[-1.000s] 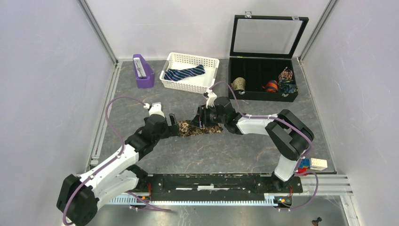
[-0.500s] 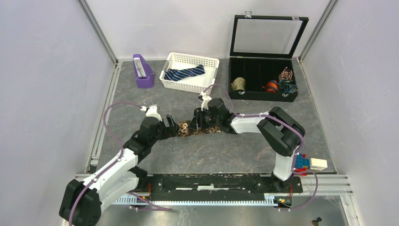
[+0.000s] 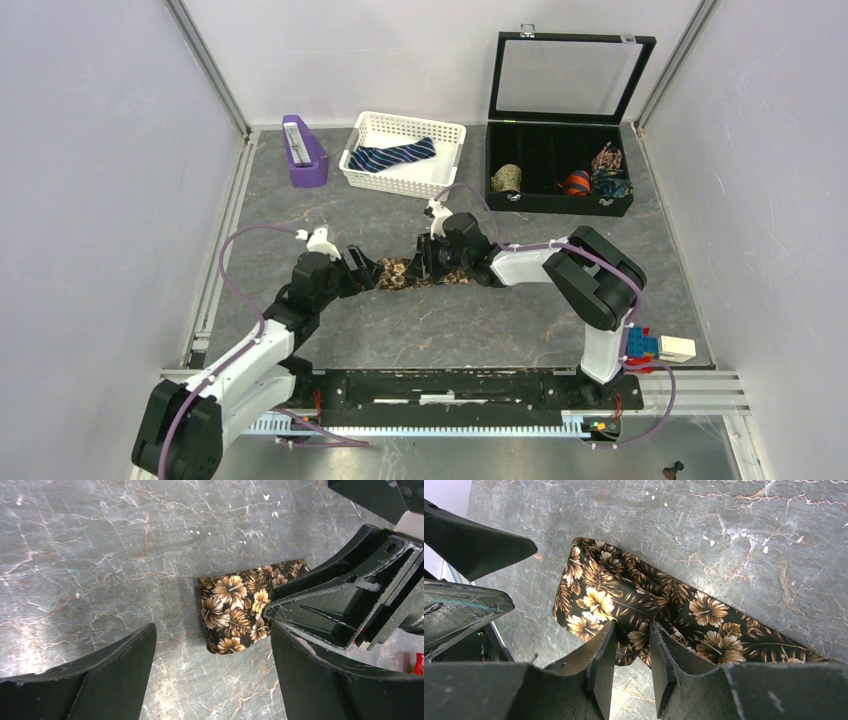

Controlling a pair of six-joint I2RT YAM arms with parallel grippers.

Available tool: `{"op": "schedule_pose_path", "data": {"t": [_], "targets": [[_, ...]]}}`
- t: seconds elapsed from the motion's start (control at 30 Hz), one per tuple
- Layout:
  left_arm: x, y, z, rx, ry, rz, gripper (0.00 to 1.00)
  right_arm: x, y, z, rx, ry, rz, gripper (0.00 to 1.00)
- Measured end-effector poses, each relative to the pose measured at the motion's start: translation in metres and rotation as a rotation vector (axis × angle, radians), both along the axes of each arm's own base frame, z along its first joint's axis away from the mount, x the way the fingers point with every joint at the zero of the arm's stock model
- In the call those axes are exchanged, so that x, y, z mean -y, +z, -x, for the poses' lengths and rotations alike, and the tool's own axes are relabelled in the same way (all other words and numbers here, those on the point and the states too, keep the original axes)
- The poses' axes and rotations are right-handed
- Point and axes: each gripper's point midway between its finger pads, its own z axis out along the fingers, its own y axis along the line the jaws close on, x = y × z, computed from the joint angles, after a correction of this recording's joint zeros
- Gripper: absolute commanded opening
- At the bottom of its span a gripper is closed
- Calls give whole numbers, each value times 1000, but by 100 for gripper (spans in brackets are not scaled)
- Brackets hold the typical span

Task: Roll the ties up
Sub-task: Roll the tie at the center of the board.

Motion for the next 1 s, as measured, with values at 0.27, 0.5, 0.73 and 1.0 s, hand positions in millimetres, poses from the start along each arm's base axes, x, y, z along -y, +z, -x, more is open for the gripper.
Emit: {"op": "schedule_pose_path", "data": {"t": [0.27, 0.5, 0.73, 1.0], "targets": [[13, -7, 1, -2, -48, 67, 81, 1, -2, 0, 9, -1, -1, 36], [21, -18, -2, -10, -77, 97, 76, 1, -3, -1, 13, -1, -5, 36], [28, -40, -1, -54, -93, 146, 70, 0, -5, -3, 20, -2, -14, 36], [37, -41, -12, -37, -96, 202, 65, -1, -5, -3, 24, 0, -19, 36]]}}
